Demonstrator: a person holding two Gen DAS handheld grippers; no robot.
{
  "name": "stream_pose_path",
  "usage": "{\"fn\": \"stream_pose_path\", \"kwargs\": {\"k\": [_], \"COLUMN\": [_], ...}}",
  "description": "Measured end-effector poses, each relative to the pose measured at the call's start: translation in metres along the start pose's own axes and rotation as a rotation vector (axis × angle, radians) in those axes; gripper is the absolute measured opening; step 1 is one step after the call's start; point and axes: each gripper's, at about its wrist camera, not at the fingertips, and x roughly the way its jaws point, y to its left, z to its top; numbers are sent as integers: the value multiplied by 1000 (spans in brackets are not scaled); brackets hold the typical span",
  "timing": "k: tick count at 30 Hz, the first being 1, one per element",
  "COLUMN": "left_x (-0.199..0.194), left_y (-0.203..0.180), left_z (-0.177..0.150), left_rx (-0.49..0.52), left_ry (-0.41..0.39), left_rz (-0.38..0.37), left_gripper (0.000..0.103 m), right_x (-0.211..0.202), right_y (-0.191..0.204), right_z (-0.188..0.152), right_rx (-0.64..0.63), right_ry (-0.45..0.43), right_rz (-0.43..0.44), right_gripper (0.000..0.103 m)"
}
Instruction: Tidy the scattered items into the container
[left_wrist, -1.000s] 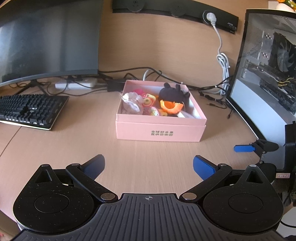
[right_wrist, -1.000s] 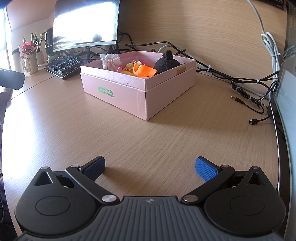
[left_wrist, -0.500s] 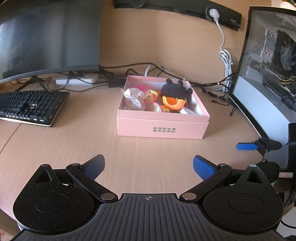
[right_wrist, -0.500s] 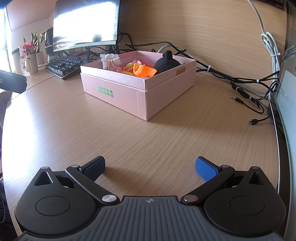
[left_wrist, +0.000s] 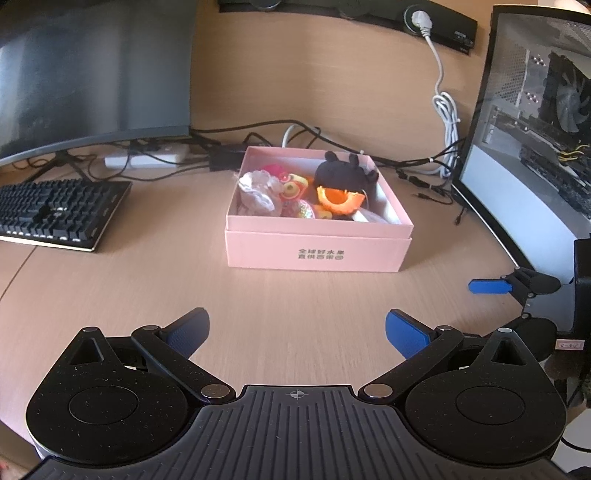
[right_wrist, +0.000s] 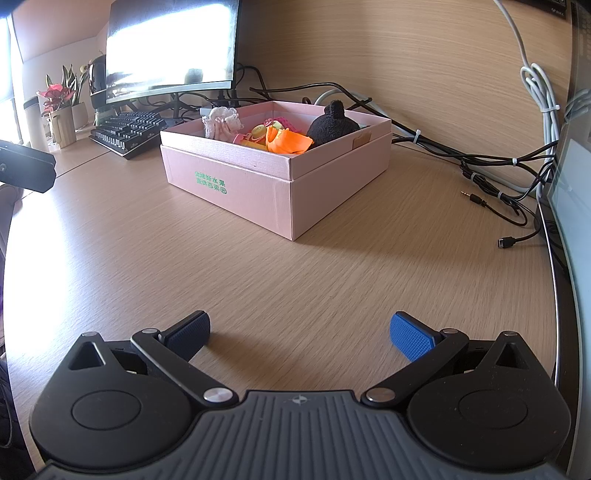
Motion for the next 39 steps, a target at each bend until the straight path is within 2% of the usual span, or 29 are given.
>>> {"fn": "stream_pose_path", "kwargs": {"k": [18, 39], "left_x": [-2, -3], "left_y": [1, 10], "left_z": [0, 4], "left_rx": [-5, -28], "left_ry": [6, 0], "left_rz": [15, 88], "left_gripper": [103, 103], "right_x": [0, 0], "right_y": [0, 0], "right_z": [0, 1], "right_rx": [2, -2], "right_ry": [0, 0], "right_rz": [-2, 3], "right_gripper": [103, 103]}}
